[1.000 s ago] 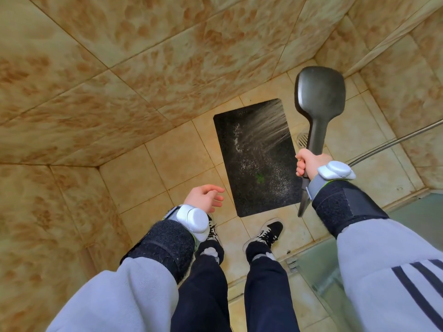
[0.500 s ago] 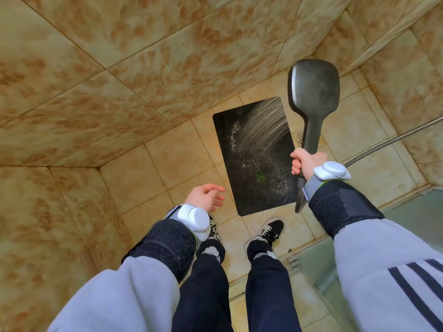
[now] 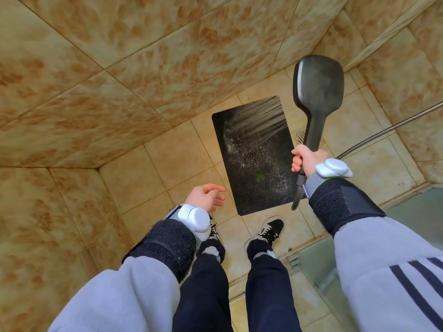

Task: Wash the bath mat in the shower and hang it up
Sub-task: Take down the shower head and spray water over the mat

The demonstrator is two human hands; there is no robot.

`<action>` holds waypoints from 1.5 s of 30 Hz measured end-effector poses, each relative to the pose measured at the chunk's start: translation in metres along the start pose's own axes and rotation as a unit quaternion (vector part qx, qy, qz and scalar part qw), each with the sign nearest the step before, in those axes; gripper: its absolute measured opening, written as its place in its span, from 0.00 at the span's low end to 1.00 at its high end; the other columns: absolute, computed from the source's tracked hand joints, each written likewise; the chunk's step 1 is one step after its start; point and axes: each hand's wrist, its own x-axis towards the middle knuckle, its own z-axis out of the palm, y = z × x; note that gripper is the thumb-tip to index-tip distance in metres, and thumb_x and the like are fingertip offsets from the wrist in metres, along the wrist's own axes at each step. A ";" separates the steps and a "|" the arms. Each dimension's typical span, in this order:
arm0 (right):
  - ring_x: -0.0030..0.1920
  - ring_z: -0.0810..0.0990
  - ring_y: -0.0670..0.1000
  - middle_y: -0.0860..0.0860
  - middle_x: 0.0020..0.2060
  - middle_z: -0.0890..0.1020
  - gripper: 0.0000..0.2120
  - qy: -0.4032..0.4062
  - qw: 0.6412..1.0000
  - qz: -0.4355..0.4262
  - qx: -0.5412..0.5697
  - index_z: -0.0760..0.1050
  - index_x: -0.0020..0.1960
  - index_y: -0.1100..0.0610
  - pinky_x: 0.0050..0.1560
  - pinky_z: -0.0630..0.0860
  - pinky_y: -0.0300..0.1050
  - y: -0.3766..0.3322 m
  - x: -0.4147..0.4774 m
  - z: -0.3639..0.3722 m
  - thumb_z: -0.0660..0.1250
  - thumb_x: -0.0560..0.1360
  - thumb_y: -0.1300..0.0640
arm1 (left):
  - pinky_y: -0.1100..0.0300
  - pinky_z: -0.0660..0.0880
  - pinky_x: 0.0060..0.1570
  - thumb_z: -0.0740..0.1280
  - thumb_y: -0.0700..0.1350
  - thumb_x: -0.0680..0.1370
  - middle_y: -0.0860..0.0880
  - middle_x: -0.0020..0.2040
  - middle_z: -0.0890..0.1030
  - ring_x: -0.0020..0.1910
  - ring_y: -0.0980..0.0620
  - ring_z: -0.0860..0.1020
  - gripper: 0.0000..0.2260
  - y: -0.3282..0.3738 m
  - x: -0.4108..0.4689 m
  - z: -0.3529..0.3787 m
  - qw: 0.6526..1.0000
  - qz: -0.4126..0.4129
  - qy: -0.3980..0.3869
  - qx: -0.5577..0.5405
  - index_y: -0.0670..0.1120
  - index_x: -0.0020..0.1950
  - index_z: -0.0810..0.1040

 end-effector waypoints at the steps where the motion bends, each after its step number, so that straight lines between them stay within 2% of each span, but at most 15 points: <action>1: 0.17 0.63 0.48 0.49 0.14 0.66 0.18 0.005 1.000 0.000 -0.007 0.61 0.27 0.58 0.30 0.66 0.44 0.001 -0.002 0.000 0.63 0.72 0.62 | 0.64 0.73 0.40 0.54 0.38 0.81 0.50 0.40 0.78 0.38 0.56 0.77 0.14 0.000 0.000 0.000 1.000 0.001 -0.002 0.000 0.42 0.57 0.78; 6: 0.24 0.61 0.51 0.48 0.13 0.65 0.17 0.022 0.998 0.032 -0.056 0.61 0.27 0.58 0.30 0.63 0.44 0.018 -0.004 -0.003 0.64 0.71 0.63 | 0.63 0.74 0.42 0.54 0.38 0.81 0.50 0.41 0.79 0.39 0.55 0.78 0.14 -0.003 0.002 0.000 1.000 0.005 -0.005 0.012 0.42 0.57 0.78; 11: 0.24 0.61 0.51 0.47 0.12 0.64 0.16 0.046 0.995 0.055 -0.068 0.62 0.29 0.58 0.29 0.62 0.43 0.042 -0.007 -0.007 0.64 0.72 0.64 | 0.64 0.74 0.43 0.54 0.38 0.82 0.47 0.46 0.79 0.39 0.55 0.78 0.14 -0.006 0.007 0.002 1.000 0.005 -0.005 0.027 0.43 0.57 0.78; 14: 0.18 0.60 0.48 0.47 0.11 0.62 0.18 0.058 0.994 0.075 -0.058 0.59 0.29 0.55 0.28 0.60 0.41 0.061 -0.006 -0.012 0.63 0.72 0.65 | 0.63 0.73 0.41 0.54 0.37 0.81 0.45 0.46 0.79 0.39 0.53 0.78 0.14 -0.010 0.010 0.006 1.000 -0.004 -0.009 0.024 0.41 0.57 0.79; 17: 0.22 0.60 0.49 0.47 0.11 0.62 0.17 0.063 0.992 0.089 -0.063 0.61 0.29 0.56 0.28 0.61 0.40 0.074 -0.009 -0.014 0.63 0.73 0.65 | 0.63 0.73 0.43 0.53 0.37 0.81 0.45 0.46 0.79 0.43 0.49 0.78 0.15 -0.013 0.014 0.008 0.999 -0.008 -0.014 0.033 0.40 0.58 0.79; 20: 0.24 0.62 0.51 0.48 0.11 0.64 0.16 0.067 0.990 0.100 -0.067 0.63 0.28 0.59 0.30 0.64 0.42 0.094 -0.007 -0.019 0.64 0.72 0.64 | 0.63 0.74 0.43 0.53 0.37 0.81 0.44 0.47 0.79 0.46 0.47 0.78 0.15 -0.016 0.020 0.013 0.998 -0.012 -0.022 0.052 0.40 0.57 0.79; 23: 0.24 0.63 0.51 0.48 0.12 0.65 0.17 0.067 0.989 0.108 -0.071 0.63 0.25 0.59 0.32 0.65 0.45 0.110 -0.006 -0.021 0.65 0.71 0.62 | 0.63 0.74 0.44 0.53 0.38 0.81 0.44 0.47 0.79 0.45 0.49 0.78 0.15 -0.020 0.024 0.016 0.997 -0.015 -0.029 0.066 0.40 0.57 0.79; 28: 0.23 0.61 0.50 0.48 0.11 0.64 0.16 0.070 0.989 0.114 -0.059 0.62 0.28 0.58 0.29 0.63 0.43 0.134 -0.002 -0.016 0.65 0.70 0.64 | 0.64 0.74 0.43 0.54 0.37 0.81 0.46 0.47 0.80 0.44 0.50 0.78 0.14 -0.024 0.032 0.024 0.995 -0.018 -0.041 0.086 0.42 0.55 0.79; 31: 0.23 0.63 0.51 0.48 0.12 0.65 0.11 0.060 0.985 0.130 -0.094 0.64 0.32 0.57 0.31 0.65 0.46 0.145 -0.004 -0.016 0.67 0.66 0.59 | 0.63 0.74 0.43 0.54 0.37 0.81 0.45 0.47 0.80 0.45 0.49 0.78 0.13 -0.025 0.036 0.031 0.995 -0.022 -0.047 0.089 0.44 0.53 0.78; 34: 0.24 0.64 0.51 0.49 0.13 0.66 0.12 0.041 0.983 0.142 -0.112 0.63 0.30 0.57 0.32 0.66 0.47 0.158 -0.004 -0.019 0.67 0.58 0.55 | 0.62 0.74 0.44 0.54 0.37 0.81 0.45 0.47 0.80 0.46 0.48 0.78 0.14 -0.026 0.038 0.034 0.994 -0.022 -0.049 0.095 0.43 0.53 0.78; 38: 0.24 0.61 0.50 0.48 0.13 0.65 0.13 0.033 0.982 0.155 -0.102 0.64 0.29 0.58 0.30 0.62 0.45 0.169 -0.003 -0.026 0.67 0.67 0.63 | 0.61 0.75 0.46 0.53 0.38 0.81 0.46 0.47 0.80 0.46 0.48 0.79 0.14 -0.027 0.040 0.039 0.993 -0.029 -0.048 0.103 0.44 0.52 0.78; 41: 0.23 0.64 0.51 0.49 0.14 0.68 0.14 0.057 0.981 0.149 -0.110 0.66 0.26 0.59 0.33 0.67 0.46 0.170 -0.001 -0.036 0.68 0.66 0.60 | 0.61 0.75 0.46 0.54 0.37 0.81 0.46 0.47 0.80 0.47 0.48 0.79 0.14 -0.025 0.039 0.045 0.993 -0.029 -0.046 0.103 0.43 0.54 0.79; 44: 0.24 0.65 0.51 0.52 0.18 0.68 0.16 0.088 0.982 0.145 -0.086 0.66 0.25 0.60 0.30 0.66 0.44 0.168 0.001 -0.045 0.67 0.69 0.62 | 0.61 0.75 0.46 0.53 0.38 0.81 0.45 0.48 0.80 0.47 0.48 0.78 0.14 -0.021 0.038 0.050 0.993 -0.027 -0.047 0.102 0.44 0.53 0.78; 45: 0.24 0.66 0.52 0.51 0.17 0.69 0.16 0.092 0.982 0.144 -0.076 0.67 0.24 0.59 0.31 0.68 0.45 0.168 0.002 -0.049 0.67 0.68 0.60 | 0.61 0.75 0.46 0.53 0.38 0.81 0.45 0.48 0.80 0.47 0.48 0.78 0.14 -0.020 0.037 0.052 0.993 -0.027 -0.047 0.102 0.43 0.54 0.79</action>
